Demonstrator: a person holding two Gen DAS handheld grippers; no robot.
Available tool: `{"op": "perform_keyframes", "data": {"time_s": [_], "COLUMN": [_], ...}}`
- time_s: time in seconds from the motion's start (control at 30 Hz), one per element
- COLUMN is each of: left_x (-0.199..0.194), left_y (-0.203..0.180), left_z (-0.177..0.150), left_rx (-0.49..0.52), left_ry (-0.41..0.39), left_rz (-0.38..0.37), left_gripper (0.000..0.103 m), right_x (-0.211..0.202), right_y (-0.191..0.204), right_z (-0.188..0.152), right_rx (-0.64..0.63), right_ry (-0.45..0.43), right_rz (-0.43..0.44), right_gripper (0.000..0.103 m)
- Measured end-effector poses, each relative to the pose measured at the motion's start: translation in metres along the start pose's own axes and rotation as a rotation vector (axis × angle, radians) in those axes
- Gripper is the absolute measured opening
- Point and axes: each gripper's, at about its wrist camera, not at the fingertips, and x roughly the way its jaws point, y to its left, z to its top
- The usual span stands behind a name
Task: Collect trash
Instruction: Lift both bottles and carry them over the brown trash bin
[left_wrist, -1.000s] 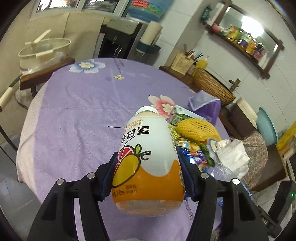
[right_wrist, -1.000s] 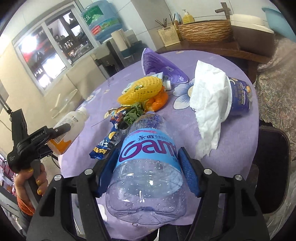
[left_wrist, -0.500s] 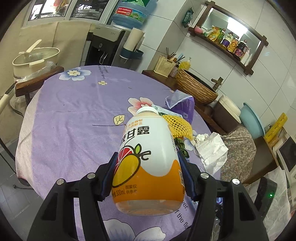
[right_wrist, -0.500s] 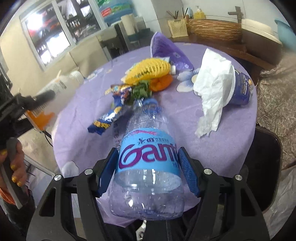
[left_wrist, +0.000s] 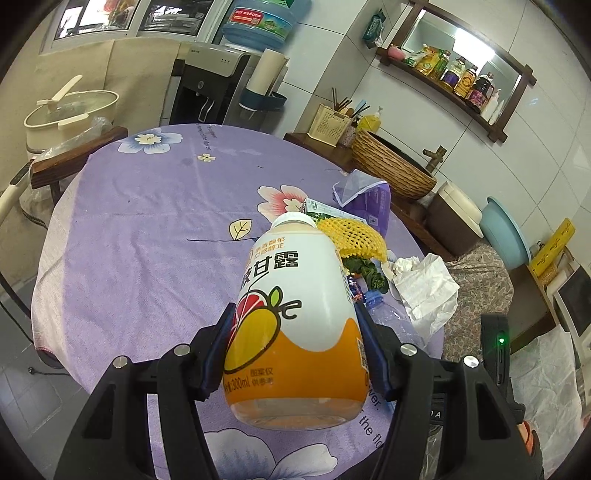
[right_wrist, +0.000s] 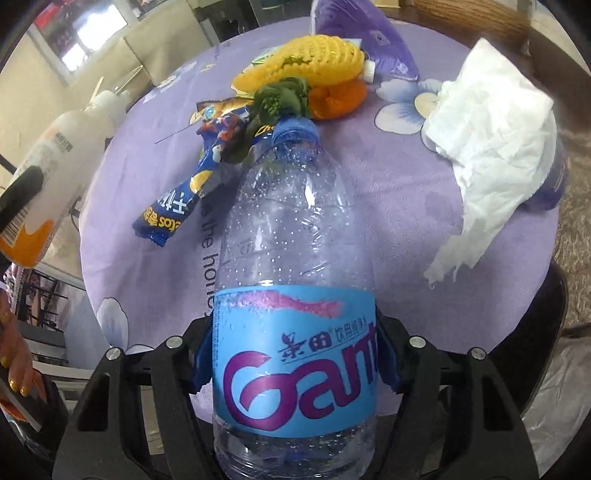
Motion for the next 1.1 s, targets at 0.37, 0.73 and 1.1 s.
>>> {"op": "perform_keyframes", "data": {"time_s": [0.37,0.73,1.1], "left_x": [-0.012,0.043,0.141], "left_y": [-0.035,-0.166,-0.249], "left_z": [-0.018,-0.083,-0.159], "left_rx": [0.077,0.261,0.335], "left_ry": [-0.015,0.156,0.368], "left_rz": [-0.074,-0.346,-0.403], "left_gripper": [0.061,0.061,0.061], "right_x": [-0.091,-0.11,0.021], "right_y": [-0.046,-0.21,-0.288], "right_z": [-0.065,-0.143,-0.165], "right_rx": [0.104,0.44,0.531], "right_ry": [-0.286,-0.342,-0.12], "right_rz": [0.058,-0.22,-0.228], "right_gripper": [0.067,0.067,0.068]}}
